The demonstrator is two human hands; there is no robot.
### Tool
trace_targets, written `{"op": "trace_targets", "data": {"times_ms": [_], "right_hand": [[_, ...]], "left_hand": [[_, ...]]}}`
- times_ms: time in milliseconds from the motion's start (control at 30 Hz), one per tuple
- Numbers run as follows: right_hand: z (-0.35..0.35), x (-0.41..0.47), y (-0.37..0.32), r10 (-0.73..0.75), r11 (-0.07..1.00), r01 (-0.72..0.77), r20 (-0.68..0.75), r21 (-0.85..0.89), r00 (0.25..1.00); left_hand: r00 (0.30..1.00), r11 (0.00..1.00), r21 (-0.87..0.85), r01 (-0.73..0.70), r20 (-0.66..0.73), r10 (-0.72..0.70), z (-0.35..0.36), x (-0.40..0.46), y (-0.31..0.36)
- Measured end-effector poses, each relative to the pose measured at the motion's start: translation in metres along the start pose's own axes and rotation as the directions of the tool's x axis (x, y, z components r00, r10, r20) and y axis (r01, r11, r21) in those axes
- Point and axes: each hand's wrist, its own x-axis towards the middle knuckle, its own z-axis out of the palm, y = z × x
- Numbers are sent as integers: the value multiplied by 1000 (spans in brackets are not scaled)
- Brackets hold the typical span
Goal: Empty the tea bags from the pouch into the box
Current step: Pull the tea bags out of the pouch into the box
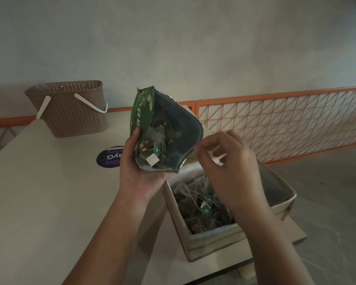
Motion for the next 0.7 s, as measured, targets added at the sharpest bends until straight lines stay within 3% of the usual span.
{"op": "trace_targets", "data": {"times_ms": [67, 200, 400, 567, 700], "right_hand": [[9, 8, -16, -107, 992, 108, -16, 65, 994], [41, 33, -32, -255, 964, 259, 69, -66, 965], [71, 47, -38, -140, 907, 270, 374, -323, 917], [69, 42, -31, -170, 940, 254, 331, -228, 928], [47, 42, -28, -172, 985, 171, 215, 23, 961]], "left_hand": [[1000, 1000, 19, 0, 5, 0, 1, -1, 1], [1000, 1000, -3, -9, 27, 10, 0, -3, 2], [999, 1000, 18, -22, 25, 22, -7, 1, 6], [1000, 1000, 11, -17, 2, 17, -7, 1, 9], [998, 997, 57, -55, -8, 56, -5, 1, 6]]}}
